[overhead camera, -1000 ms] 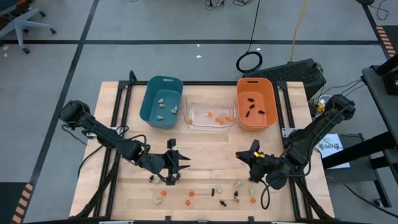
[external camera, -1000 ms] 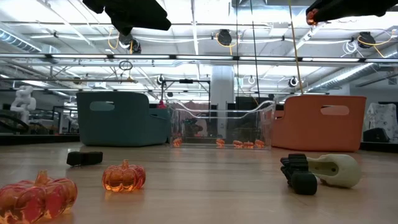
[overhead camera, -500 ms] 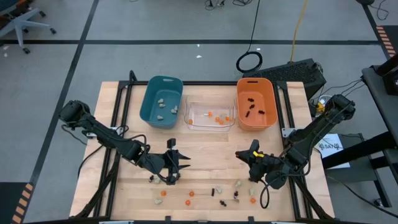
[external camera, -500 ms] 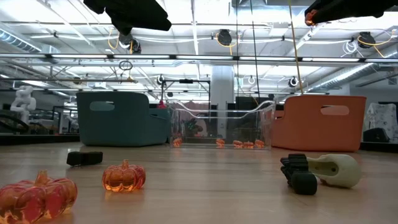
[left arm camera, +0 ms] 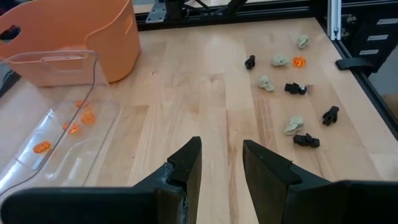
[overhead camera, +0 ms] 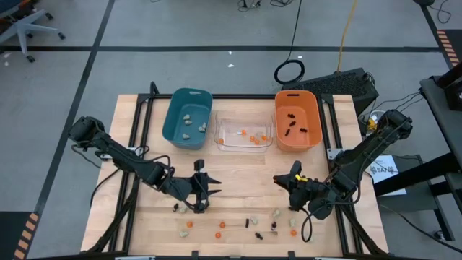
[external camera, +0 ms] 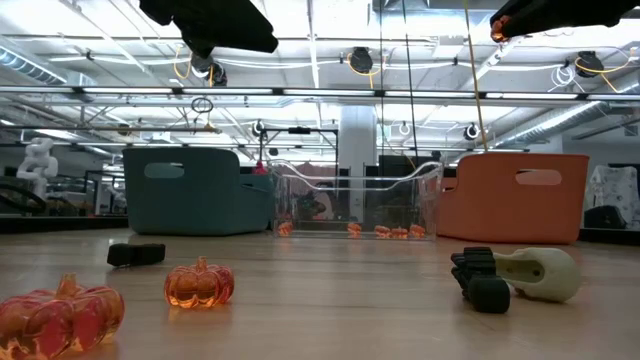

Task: Sort Halloween decoration
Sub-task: Put the orange pumpkin toy into the transparent bin

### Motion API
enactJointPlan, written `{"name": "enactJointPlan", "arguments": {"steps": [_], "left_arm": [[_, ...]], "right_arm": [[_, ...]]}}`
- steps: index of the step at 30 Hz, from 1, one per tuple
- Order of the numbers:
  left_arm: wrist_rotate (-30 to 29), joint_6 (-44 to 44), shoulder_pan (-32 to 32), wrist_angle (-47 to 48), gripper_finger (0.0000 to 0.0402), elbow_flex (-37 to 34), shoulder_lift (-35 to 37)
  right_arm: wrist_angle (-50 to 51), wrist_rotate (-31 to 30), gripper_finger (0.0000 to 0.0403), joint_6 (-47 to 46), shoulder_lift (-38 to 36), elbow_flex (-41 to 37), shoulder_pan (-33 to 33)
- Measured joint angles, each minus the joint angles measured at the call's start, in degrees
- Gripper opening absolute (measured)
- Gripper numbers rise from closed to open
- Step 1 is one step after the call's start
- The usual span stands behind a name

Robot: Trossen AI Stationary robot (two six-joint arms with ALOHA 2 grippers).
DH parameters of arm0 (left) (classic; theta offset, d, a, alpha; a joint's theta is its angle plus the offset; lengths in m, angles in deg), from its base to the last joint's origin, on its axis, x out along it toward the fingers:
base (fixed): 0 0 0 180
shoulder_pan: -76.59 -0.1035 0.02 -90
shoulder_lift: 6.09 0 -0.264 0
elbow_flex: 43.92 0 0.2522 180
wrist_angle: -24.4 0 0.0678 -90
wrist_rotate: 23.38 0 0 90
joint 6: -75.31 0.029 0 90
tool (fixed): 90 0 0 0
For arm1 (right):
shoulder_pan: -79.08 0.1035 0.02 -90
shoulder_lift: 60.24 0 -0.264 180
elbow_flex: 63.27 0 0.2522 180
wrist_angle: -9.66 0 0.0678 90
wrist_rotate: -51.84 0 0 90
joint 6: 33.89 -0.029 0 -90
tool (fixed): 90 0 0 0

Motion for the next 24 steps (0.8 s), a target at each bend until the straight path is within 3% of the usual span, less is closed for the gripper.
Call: {"name": "enactJointPlan", "arguments": {"steps": [15, 24], "left_arm": [[0.02, 1.59, 0.0, -0.34, 0.0115, 0.0, 0.0], [0.02, 2.56, 0.0, -0.42, 0.0115, 0.0, 0.0]], "right_arm": [[-0.01, 1.67, 0.0013, -15.0, 0.0, 0.0, -0.02], [-0.72, 2.95, 0.0013, -30.72, 0.02, 0.0, -0.09]]}}
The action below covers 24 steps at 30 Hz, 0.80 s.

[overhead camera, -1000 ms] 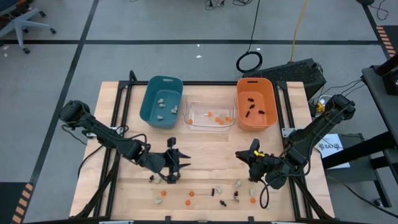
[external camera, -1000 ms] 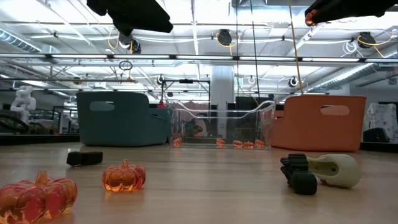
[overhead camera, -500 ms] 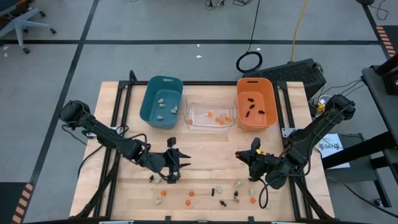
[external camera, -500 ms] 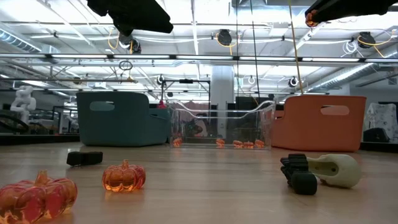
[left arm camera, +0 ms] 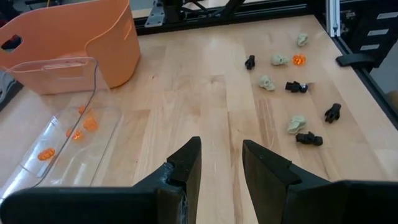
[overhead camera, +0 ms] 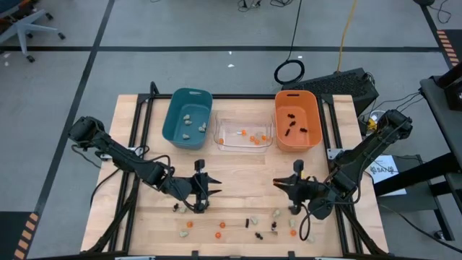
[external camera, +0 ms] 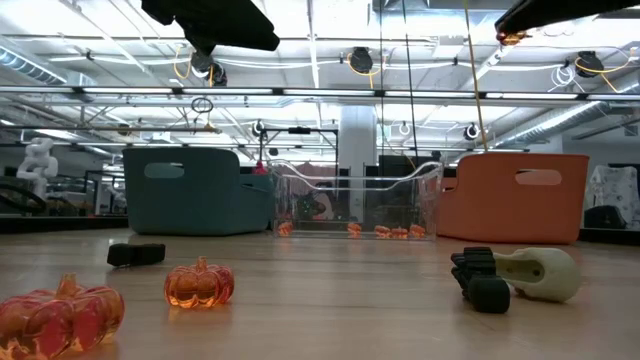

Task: Sort Halloween decoration
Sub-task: Put the orange pumpkin toy into the transparent bin

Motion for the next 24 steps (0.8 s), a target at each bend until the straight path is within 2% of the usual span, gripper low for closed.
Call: {"name": "enactJointPlan", "arguments": {"steps": [15, 21, 24], "left_arm": [[0.02, -0.07, 0.13, -0.02, 0.0115, 0.0, 0.0], [0.02, -0.52, 0.95, 0.0, 0.0115, 0.0, 0.01], [-0.01, -1.23, 1.65, 0.02, 0.0115, 0.0, 0.0]], "right_arm": [[-1.66, -0.09, 0.0013, -28.13, 0.02, 0.02, -0.02], [-1.7, -0.43, 0.0013, -35.46, 0.01, 0.02, -0.02], [-3.01, -3.19, 0.0013, -38.06, 0.02, 0.02, -1.12]]}}
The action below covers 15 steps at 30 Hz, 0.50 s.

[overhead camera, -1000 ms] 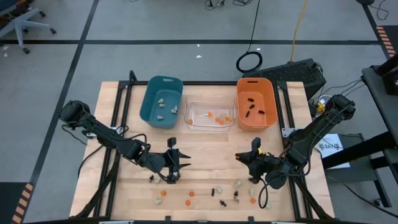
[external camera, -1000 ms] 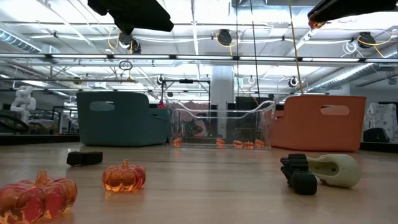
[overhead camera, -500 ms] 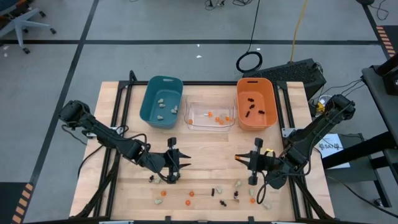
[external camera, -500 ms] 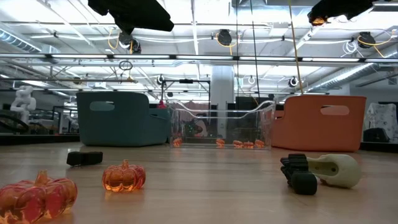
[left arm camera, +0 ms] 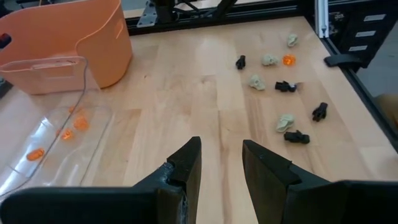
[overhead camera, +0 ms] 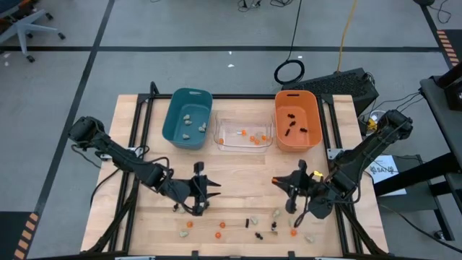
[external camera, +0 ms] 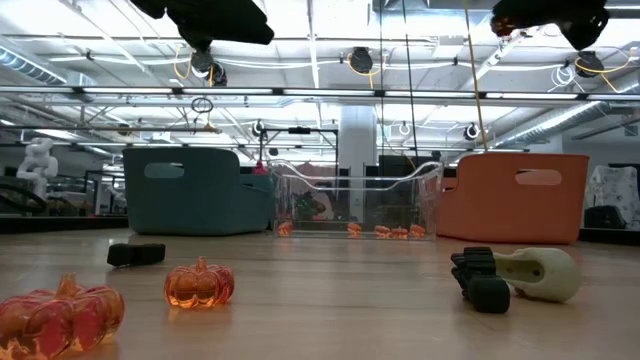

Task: Sort Halloween decoration
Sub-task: Put the orange pumpkin toy into the transparent bin

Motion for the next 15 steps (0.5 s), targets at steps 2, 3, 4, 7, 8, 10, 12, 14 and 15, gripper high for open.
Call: {"name": "enactJointPlan", "arguments": {"steps": [2, 3, 4, 7, 8, 10, 12, 14, 15], "left_arm": [[-0.08, -0.24, 0.36, -0.02, 0.0115, 0.0, 0.0], [-0.1, -0.26, 0.49, 0.0, 0.0115, 0.0, 0.0], [-0.16, -0.3, 0.68, -0.02, 0.0115, -0.01, 0.02], [-0.45, -0.35, 1.13, -0.01, 0.0115, 0.0, 0.02], [-0.65, -0.35, 1.3, 0.0, 0.0115, 0.0, 0.01], [-1.45, -0.32, 1.6, 0.0, 0.0115, 0.0, 0.02], [-1.79, -0.3, 1.78, 0.0, 0.0115, 0.0, 0.02], [-1.89, -0.11, 1.76, 0.0, 0.0115, -0.01, 0.02], [-2.05, 0.18, 1.76, 0.0, 0.0115, 0.0, 0.02]], "right_arm": [[-2.23, -1.27, 0.0013, 0.33, 0.0, 0.0, -1.99], [-3.56, -1.39, 0.0013, 1.99, 0.0, 0.0, -3.27], [-5.01, -1.19, 0.0013, 4.42, 0.0, 0.0, -4.8], [-9.11, 2.81, 0.0013, 11.11, 0.0, 0.0, -10.88], [-10.48, 4.75, 0.0013, 13.56, 0.0, 0.0, -13.26], [-12.86, 9.81, 0.0013, 18.66, 0.0, 0.0, -18.47], [-14.01, 16.08, 0.0013, 23.43, 0.0, 0.02, -23.81], [-14.4, 22.11, 0.0013, 26.7, 0.0, 0.02, -29.24], [-14.58, 25.04, 0.0013, 27.76, 0.0, 0.02, -31.92]]}}
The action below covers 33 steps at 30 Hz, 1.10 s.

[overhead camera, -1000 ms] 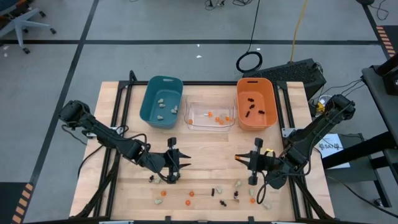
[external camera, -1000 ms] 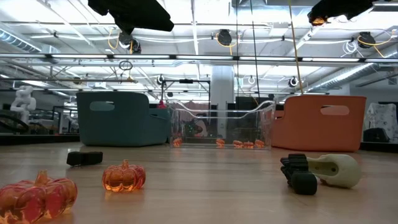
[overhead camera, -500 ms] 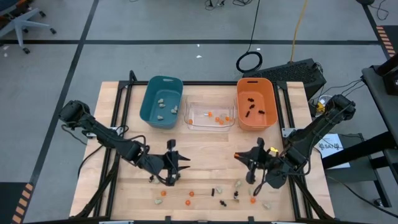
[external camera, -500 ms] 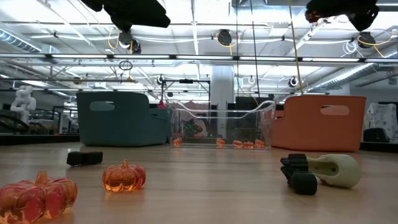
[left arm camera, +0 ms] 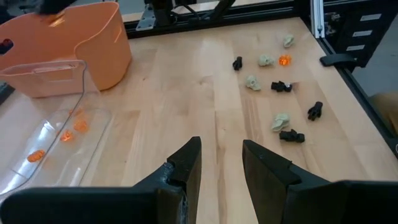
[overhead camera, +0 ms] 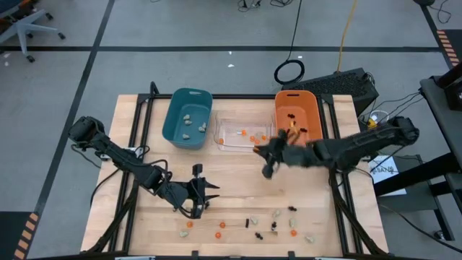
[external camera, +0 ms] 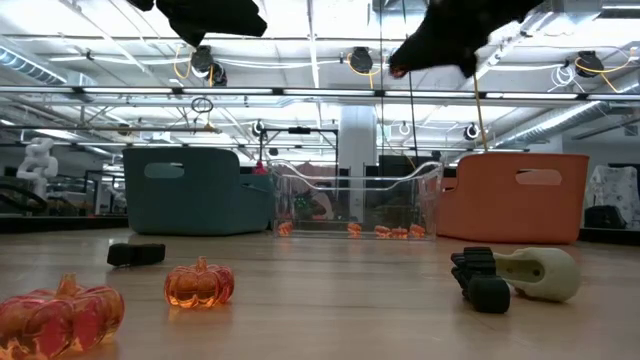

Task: Sort Halloween decoration
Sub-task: Put the orange pumpkin toy into the transparent bin, then put the white skull toy into the blue bin

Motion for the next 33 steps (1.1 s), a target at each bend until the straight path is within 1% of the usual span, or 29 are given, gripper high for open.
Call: {"name": "enactJointPlan", "arguments": {"steps": [3, 5, 9, 12, 15, 17, 22, 28, 31, 33], "left_arm": [[-0.04, 1.01, 0.0, 0.0, 0.0115, 0.0, 0.0], [-0.07, 1.05, -0.02, 0.03, 0.0115, 0.0, 0.0], [-0.06, 1.68, -0.02, 0.03, 0.0115, 0.0, 0.0], [-0.12, 2.78, -0.07, 0.0, 0.0115, 0.0, 0.0], [-1.03, 2.91, -0.07, -0.01, 0.0115, -0.01, 0.0], [-1.17, 2.86, -0.07, -0.03, 0.0115, 0.0, 0.0], [-1.25, 2.55, -0.07, -0.06, 0.0115, 0.0, 0.0], [-1.25, 2.29, -0.07, -0.13, 0.0115, -0.02, 0.0], [-1.25, 1.72, -0.07, -0.07, 0.0115, -0.02, 0.0], [-1.27, 1.42, -0.07, -0.09, 0.0115, -0.02, 0.0]], "right_arm": [[-0.4, 8.17, 0.0013, 1.08, 0.0, 0.04, -8.03], [-0.14, 12.29, 0.0013, 1.55, 0.0, 0.04, -12.56], [-0.13, 17.89, 0.0013, 1.87, 0.0, 0.04, -19.18], [-1.09, 22.25, 0.0013, 4.11, 1.25, 0.07, -22.54], [-1.43, 24.33, 0.0013, 4.91, 3.93, 0.07, -24.82], [-2.11, 24.66, 0.0013, 4.91, 6.46, 0.07, -25.85], [-7.29, 24.77, 0.0022, 5.14, 13.42, 0.07, -26.17], [-7.93, 25.26, 0.0064, 5.04, 18.34, 0.04, -26.08], [-7.85, 27.4, 0.0091, 4.97, 18.13, 0.04, -26.08], [-8.06, 27.52, 0.0111, 4.74, 17.43, 0.04, -26.03]]}}
